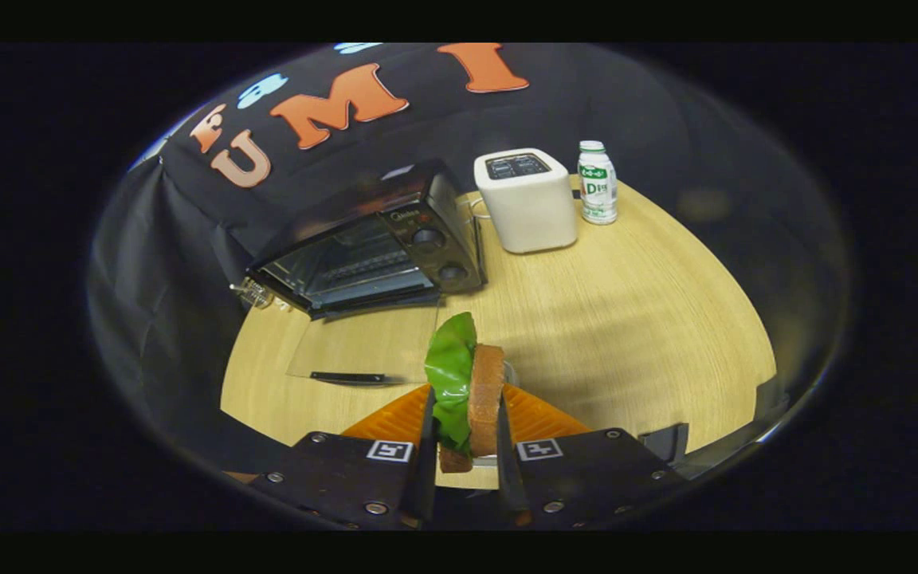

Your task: Open the toaster oven, put the food inside, and close the toaster oven door.

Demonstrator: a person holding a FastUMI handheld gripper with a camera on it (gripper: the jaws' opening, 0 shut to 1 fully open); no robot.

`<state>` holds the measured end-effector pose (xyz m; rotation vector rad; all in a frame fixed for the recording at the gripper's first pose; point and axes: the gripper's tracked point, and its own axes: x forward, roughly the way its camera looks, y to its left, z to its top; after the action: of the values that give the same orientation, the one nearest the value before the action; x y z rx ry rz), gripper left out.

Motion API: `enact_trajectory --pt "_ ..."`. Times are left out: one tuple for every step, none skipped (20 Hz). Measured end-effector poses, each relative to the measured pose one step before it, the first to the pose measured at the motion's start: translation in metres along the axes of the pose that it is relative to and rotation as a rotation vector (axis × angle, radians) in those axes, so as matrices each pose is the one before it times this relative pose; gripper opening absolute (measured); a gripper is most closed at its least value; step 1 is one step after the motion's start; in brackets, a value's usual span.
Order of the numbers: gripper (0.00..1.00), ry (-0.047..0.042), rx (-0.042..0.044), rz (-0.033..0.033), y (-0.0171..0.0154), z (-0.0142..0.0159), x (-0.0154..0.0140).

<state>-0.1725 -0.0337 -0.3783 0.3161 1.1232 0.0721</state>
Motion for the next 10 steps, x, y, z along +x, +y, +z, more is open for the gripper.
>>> enact_trajectory --pt "0.33 -0.02022 0.00347 0.00923 0.00678 0.00787 -0.00206" --pt "0.33 -0.02232 0.00431 0.01059 0.00788 0.00839 0.00211" --pt "0.33 -0.02301 0.00585 0.00609 0.00761 0.00737 0.00432" --pt "0.33 -0.01818 0.00428 -0.00122 0.00613 0.00664 0.00668" --pt "0.33 -0.01069 0.00126 0.00074 0.00647 0.00296 0.00474" --pt "0.33 -0.00696 0.00199 0.00646 0.00906 0.00346 0.00672" --pt "0.33 -0.00295 0.00377 0.01133 0.01016 0.00139 0.00647" --pt "0.33 -0.00168 0.00612 0.0132 0.00956 0.00248 0.00659" --pt "0.33 -0.00172 0.00967 0.01338 0.01012 0.00233 0.00797" --pt "0.33 -0.0012 0.00911 0.0126 0.00817 0.00195 0.0079"
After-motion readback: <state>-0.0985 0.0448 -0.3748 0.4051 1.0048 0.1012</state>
